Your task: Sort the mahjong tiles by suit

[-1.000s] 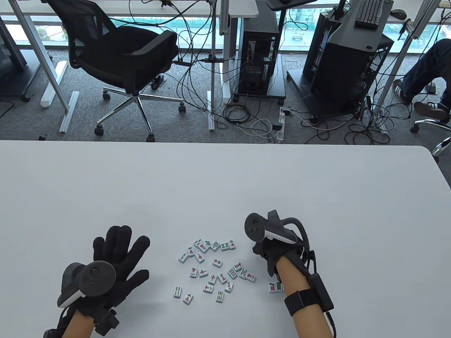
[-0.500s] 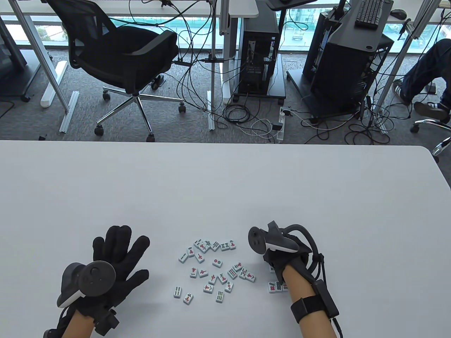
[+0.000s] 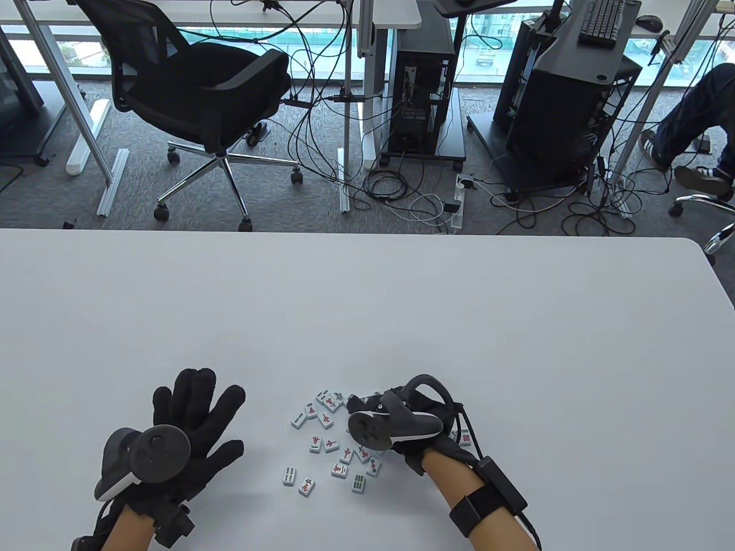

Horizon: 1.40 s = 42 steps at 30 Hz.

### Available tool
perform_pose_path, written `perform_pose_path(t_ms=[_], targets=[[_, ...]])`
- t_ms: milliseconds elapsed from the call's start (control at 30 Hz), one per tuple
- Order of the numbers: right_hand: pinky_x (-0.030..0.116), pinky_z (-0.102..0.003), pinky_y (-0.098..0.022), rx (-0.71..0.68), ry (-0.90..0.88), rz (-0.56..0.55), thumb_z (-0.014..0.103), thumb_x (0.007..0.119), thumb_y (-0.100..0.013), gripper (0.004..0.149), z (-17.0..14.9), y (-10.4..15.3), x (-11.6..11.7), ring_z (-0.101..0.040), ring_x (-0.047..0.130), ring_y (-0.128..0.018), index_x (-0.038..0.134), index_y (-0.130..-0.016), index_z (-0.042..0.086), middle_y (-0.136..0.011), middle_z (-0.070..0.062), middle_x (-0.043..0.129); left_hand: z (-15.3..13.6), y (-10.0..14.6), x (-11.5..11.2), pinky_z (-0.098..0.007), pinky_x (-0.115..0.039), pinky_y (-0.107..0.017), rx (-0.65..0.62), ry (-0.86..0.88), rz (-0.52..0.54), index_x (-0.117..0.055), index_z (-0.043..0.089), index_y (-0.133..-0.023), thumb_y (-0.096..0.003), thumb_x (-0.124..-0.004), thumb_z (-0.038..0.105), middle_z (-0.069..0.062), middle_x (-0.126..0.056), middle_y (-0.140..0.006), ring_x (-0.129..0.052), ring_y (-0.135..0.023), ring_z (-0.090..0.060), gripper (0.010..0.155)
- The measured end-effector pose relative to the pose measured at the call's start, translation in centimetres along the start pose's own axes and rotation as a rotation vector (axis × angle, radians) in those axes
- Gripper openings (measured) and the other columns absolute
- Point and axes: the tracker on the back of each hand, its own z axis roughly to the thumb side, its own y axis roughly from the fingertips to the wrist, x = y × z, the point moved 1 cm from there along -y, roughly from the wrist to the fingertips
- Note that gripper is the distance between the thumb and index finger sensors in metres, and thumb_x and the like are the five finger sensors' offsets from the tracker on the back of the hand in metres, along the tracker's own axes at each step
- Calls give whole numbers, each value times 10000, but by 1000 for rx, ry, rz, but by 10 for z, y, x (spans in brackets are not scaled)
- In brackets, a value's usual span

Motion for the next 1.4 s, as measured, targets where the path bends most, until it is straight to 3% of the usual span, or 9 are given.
perform_pose_path(t_ms=[200, 500, 733, 933, 1100, 1400], targets=[[818, -303, -190, -67, 46, 58, 292, 873, -419, 537, 14, -12, 6, -155, 907, -223, 743, -941, 288, -521, -56, 962, -1, 0, 1, -500, 127, -713, 0, 6, 11, -199, 498, -1102, -454, -530, 750, 229, 174, -1086, 224, -1065, -100, 770], [793, -280, -132, -76, 119, 120, 297, 884, -408, 538, 23, -22, 12, -128, 879, -158, 761, -928, 233, -470, -62, 964, 0, 0, 1, -500, 127, -714, -1, 7, 8, -198, 498, -1102, -454, -530, 751, 230, 173, -1086, 222, -1066, -100, 771], [796, -272, -119, -95, 107, 106, 322, 887, -395, 548, 24, -21, 14, -112, 875, -141, 768, -909, 173, -445, -49, 961, 0, 0, 1, -500, 127, -714, -1, 4, 7, -200, 497, -1103, -454, -531, 750, 230, 171, -1086, 223, -1066, -98, 771], [803, -263, -114, -13, -3, -7, 332, 883, -394, 560, -6, -6, -7, -101, 880, -136, 765, -907, 139, -437, -37, 964, 0, 0, 1, -499, 127, -714, -5, 6, 10, -197, 497, -1103, -455, -530, 750, 230, 173, -1086, 224, -1065, -99, 771], [807, -266, -121, 195, -67, -34, 329, 876, -403, 570, -56, 15, -18, -106, 885, -145, 756, -910, 99, -448, -39, 962, 0, 0, 2, -500, 127, -713, -7, 6, 12, -200, 496, -1102, -455, -531, 749, 229, 172, -1086, 223, -1065, -99, 770], [814, -266, -128, 415, -75, 182, 326, 877, -407, 558, -102, 58, 30, -108, 893, -155, 772, -908, 103, -458, -40, 967, 0, 0, 1, -499, 127, -714, -9, 3, 11, -198, 496, -1103, -455, -531, 749, 230, 172, -1086, 224, -1065, -99, 771]])
